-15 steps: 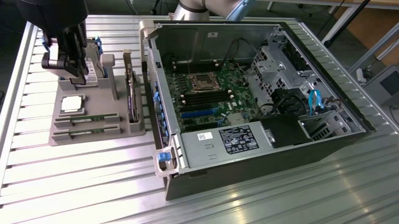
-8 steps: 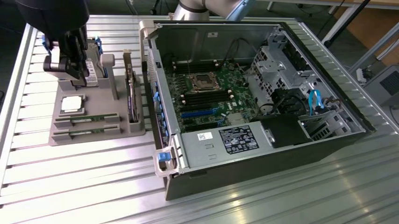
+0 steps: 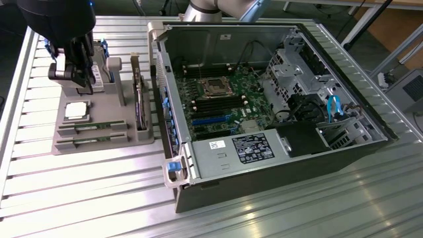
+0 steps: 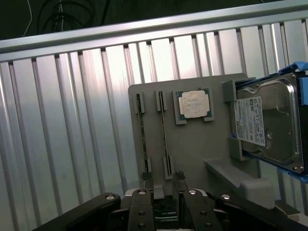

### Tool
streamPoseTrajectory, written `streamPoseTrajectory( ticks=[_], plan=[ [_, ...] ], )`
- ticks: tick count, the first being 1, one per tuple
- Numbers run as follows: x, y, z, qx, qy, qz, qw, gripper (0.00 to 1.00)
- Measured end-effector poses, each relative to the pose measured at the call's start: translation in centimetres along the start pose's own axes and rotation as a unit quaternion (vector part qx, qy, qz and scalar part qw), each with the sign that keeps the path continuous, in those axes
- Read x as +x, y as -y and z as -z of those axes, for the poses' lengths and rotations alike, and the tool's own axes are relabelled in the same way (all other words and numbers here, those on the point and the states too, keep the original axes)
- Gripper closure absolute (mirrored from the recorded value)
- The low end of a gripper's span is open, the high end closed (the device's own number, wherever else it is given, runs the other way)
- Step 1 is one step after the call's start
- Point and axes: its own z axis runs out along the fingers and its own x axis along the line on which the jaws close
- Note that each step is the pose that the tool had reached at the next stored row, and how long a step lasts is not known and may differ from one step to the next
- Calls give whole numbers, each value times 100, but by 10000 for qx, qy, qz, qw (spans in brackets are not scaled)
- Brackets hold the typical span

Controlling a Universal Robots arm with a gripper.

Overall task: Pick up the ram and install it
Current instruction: 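Pick up the ram and move it above insertion slot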

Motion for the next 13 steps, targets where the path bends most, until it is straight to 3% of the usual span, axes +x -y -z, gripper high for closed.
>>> streamPoseTrajectory(
  ticks=[13],
  plan=[
    [4,3,-82,-2,-3,63,10000,70]
  ],
)
